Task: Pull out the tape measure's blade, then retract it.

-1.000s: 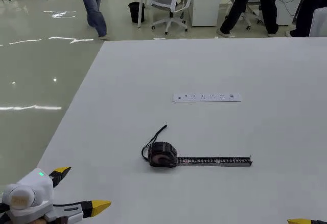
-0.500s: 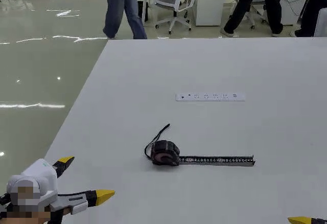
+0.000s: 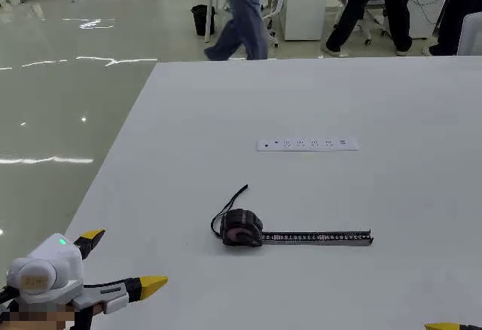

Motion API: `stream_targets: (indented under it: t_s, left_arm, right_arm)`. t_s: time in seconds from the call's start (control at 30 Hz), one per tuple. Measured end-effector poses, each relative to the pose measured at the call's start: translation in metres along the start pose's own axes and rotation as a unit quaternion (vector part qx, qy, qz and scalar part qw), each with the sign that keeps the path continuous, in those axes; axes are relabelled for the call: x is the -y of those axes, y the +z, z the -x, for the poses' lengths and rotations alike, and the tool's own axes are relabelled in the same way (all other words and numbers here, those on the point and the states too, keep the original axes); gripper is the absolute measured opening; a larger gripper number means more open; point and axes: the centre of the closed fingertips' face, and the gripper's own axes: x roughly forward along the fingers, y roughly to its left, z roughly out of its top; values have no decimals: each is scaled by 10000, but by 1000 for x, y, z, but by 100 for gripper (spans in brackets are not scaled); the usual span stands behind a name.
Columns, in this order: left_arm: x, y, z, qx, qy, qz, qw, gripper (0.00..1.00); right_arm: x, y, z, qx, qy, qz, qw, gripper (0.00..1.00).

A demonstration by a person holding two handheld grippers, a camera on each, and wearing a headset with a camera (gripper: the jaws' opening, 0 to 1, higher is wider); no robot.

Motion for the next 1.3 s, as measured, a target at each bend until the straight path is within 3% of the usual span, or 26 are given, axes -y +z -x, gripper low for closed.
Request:
stream_targets:
  t_s: [0.13,0.5,0.67,0.9,0.97,1.07,1.1,1.3]
  left_arm:
    - [0,1,0,3,-23,-4,10000,99]
    - [-11,0,1,25,15,-17,10000,99]
    - [-14,0,0,21,-71,22,10000,99]
    - [-18,-5,-2,24,-128,-24,9999,99]
    - [-16,0,-3,198,-167,76,9996,99]
    - [-22,-2,-5,205,-71,173,9996,99]
    - [-23,0,-5,289,8,377,9989,99]
    - [-12,-1,-6,317,17,352,9989,99]
  right_arm:
    - [-1,9,0,198,19,-56,9998,100]
    - [-10,16,-2,318,59,43,9995,100]
    - [-7,11,-2,180,-29,-24,9998,100]
    - [-11,15,5,210,-161,-106,9996,100]
    - [-15,16,6,197,-168,-124,9996,100]
    - [-18,15,6,81,-200,-162,9996,100]
    - [-19,17,6,72,-204,-149,9997,100]
    - [-18,24,4,115,-142,1,9998,100]
